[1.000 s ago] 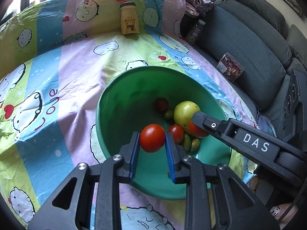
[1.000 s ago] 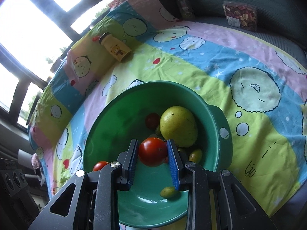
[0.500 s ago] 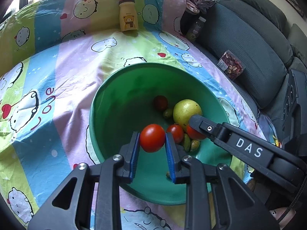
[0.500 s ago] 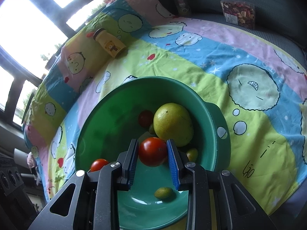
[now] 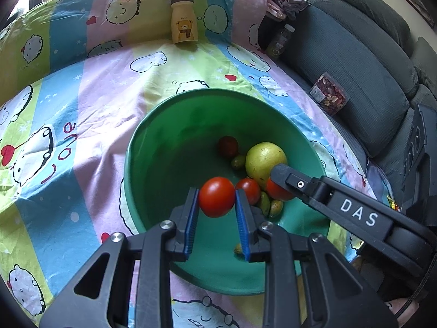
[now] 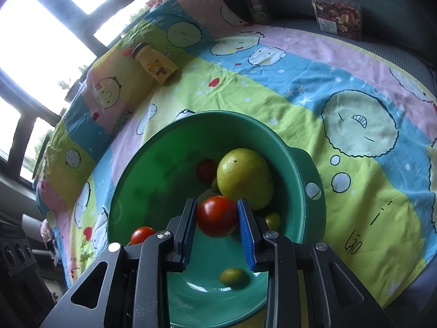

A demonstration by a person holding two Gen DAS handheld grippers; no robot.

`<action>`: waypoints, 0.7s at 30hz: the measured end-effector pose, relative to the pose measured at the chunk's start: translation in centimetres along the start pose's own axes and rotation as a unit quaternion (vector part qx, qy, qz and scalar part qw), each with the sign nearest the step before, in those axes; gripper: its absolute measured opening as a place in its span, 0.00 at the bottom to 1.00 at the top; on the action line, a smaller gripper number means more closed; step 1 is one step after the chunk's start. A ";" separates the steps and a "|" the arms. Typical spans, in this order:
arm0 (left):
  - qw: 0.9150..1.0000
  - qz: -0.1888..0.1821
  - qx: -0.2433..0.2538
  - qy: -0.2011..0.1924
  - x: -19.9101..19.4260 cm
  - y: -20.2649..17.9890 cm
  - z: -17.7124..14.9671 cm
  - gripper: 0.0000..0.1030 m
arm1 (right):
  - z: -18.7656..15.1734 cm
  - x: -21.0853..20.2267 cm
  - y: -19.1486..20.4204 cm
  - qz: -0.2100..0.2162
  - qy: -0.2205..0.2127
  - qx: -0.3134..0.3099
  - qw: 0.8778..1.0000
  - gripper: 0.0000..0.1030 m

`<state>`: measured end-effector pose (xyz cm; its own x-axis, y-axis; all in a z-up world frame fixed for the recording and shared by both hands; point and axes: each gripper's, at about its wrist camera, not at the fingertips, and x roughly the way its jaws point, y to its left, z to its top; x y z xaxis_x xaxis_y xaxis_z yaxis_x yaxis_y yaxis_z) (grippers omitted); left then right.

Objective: Organize fruits
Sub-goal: 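Open the left tool releasing its tomato while the right tool releases its own, then move both open tools to the orange and lemon on the sheet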

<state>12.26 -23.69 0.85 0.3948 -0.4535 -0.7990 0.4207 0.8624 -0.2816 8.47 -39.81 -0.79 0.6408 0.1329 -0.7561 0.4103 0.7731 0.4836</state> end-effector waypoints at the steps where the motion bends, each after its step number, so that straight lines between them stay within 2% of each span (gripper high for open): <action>1: 1.000 -0.001 0.000 0.001 0.0 -0.1 0.0 0.25 | 0.0 0.0 0.0 -0.001 0.000 0.000 1.000 0.31; 4: 1.000 -0.008 -0.004 -0.001 -0.1 0.0 0.0 0.31 | 0.0 0.0 0.0 0.000 0.000 0.003 1.000 0.31; 6: 1.000 -0.016 -0.010 -0.004 -0.3 0.1 0.1 0.41 | 0.1 0.0 -0.1 0.003 0.000 0.005 1.000 0.31; 9: 1.000 -0.012 -0.008 -0.012 -1.1 0.0 0.1 0.48 | 0.1 -0.1 -0.1 0.003 0.003 0.006 1.000 0.32; 11: 1.000 -0.006 -0.002 -0.022 -2.0 0.0 -0.1 0.50 | 0.1 -0.2 -0.1 0.007 0.001 0.006 1.000 0.37; 14: 0.999 -0.002 -0.005 -0.036 -3.9 0.5 -0.7 0.59 | -0.1 -0.7 0.3 0.018 -0.002 -0.001 1.000 0.41; 16: 0.999 0.006 -0.012 -0.046 -5.4 1.3 -1.5 0.60 | -0.4 -1.3 0.7 0.024 -0.007 -0.008 1.000 0.44; 21: 0.996 0.045 -0.028 -0.071 -9.6 4.1 -4.2 0.71 | -1.4 -3.4 2.3 0.091 -0.011 -0.042 0.995 0.59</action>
<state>6.76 -14.82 5.17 0.5411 -0.3982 -0.7407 0.3342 0.9101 -0.2451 6.40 -37.61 2.27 0.7141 0.2632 -0.6486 0.2300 0.7869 0.5726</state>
